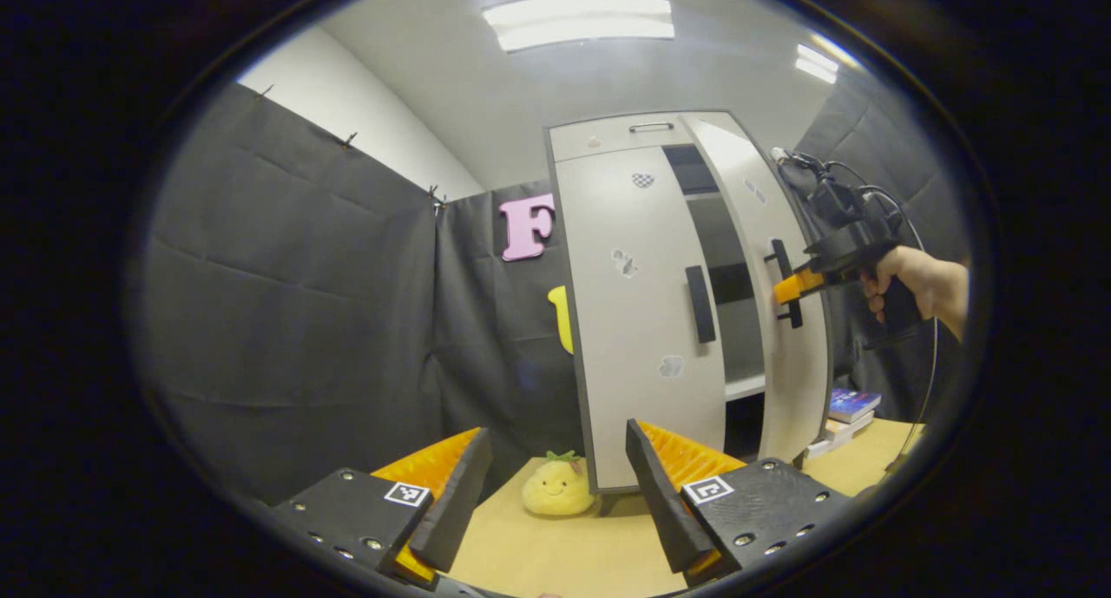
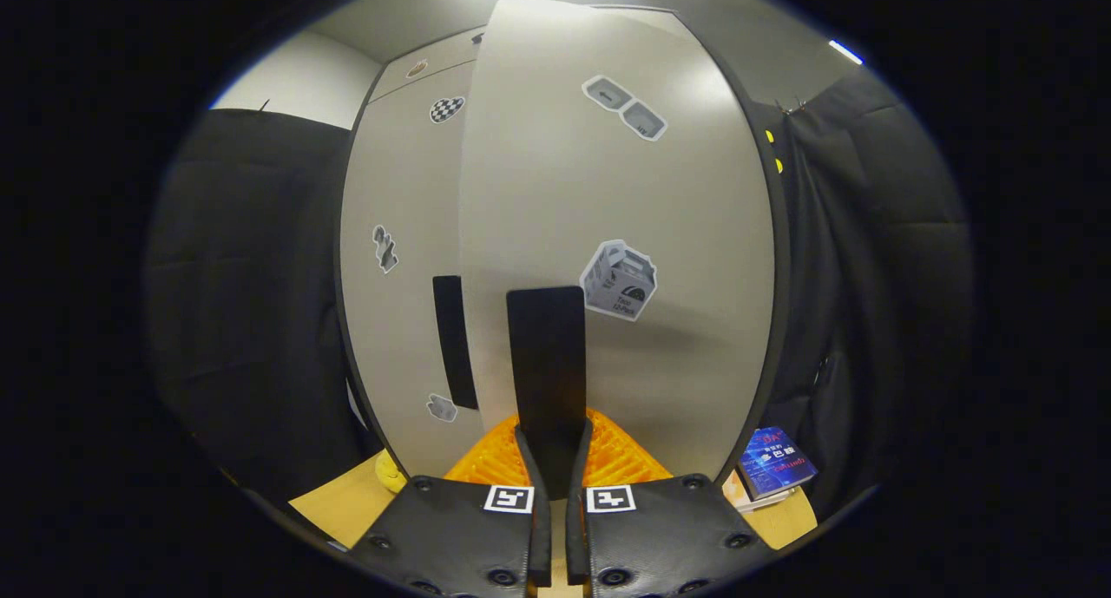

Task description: Open the right door of the double-door shoe cabinet with the right hand, and open the left door with the left hand.

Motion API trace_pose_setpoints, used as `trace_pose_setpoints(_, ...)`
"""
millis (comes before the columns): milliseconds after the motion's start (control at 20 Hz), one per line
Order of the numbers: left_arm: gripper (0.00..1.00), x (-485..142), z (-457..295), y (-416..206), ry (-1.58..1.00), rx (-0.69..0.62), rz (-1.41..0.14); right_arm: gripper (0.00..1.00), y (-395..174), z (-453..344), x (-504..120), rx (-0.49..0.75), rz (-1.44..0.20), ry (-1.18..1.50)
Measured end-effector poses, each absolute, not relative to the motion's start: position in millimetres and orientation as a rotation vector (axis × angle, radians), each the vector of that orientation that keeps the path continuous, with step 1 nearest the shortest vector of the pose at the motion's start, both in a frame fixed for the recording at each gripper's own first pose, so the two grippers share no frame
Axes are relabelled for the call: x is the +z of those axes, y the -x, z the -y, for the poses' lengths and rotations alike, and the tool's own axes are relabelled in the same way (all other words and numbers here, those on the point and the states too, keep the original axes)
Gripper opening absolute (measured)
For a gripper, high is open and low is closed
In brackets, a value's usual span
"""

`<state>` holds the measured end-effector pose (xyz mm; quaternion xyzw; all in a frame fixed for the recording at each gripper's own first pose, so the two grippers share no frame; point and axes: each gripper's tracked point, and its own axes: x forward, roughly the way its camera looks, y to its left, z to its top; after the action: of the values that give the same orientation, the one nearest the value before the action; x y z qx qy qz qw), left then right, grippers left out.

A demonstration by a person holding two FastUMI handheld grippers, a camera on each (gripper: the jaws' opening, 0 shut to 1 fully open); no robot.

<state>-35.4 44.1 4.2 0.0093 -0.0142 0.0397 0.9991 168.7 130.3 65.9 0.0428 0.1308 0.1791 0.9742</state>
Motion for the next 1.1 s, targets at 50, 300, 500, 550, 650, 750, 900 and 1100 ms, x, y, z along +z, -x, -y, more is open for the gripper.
trace_pose_setpoints(50, 0.91, 6.3, -40.4, 34.9, -0.021, 0.074, 0.031, 0.08, -168.0, -129.4, 66.4, 0.363, -0.263, -0.089)
trace_pose_setpoints(300, 0.91, 12.4, -19.1, 28.4, -0.029, 0.042, 0.045, 0.05, -163.7, -120.3, 66.3, 0.375, -0.254, -0.113)
trace_pose_setpoints(500, 0.91, 13.7, -0.4, 18.4, -0.031, 0.013, 0.047, 0.08, -163.9, -115.8, 66.4, 0.388, -0.253, -0.124)
trace_pose_setpoints(550, 0.91, 12.4, 3.4, 16.2, -0.029, 0.007, 0.045, 0.05, -162.5, -113.7, 66.0, 0.388, -0.252, -0.126)
trace_pose_setpoints(650, 0.91, 11.0, 12.8, 11.2, -0.025, -0.006, 0.043, 0.08, -160.5, -109.8, 66.6, 0.384, -0.244, -0.124)
trace_pose_setpoints(750, 0.91, 11.7, 20.8, 6.6, -0.024, -0.018, 0.045, 0.08, -159.5, -106.5, 66.7, 0.381, -0.243, -0.121)
trace_pose_setpoints(900, 0.91, 12.5, 31.7, -0.4, -0.016, -0.036, 0.047, 0.08, -158.2, -101.0, 67.5, 0.376, -0.24, -0.143)
trace_pose_setpoints(1100, 0.91, 9.1, 51.4, -6.3, -0.007, -0.069, 0.039, 0.07, -157.3, -94.7, 68.0, 0.369, -0.23, -0.152)
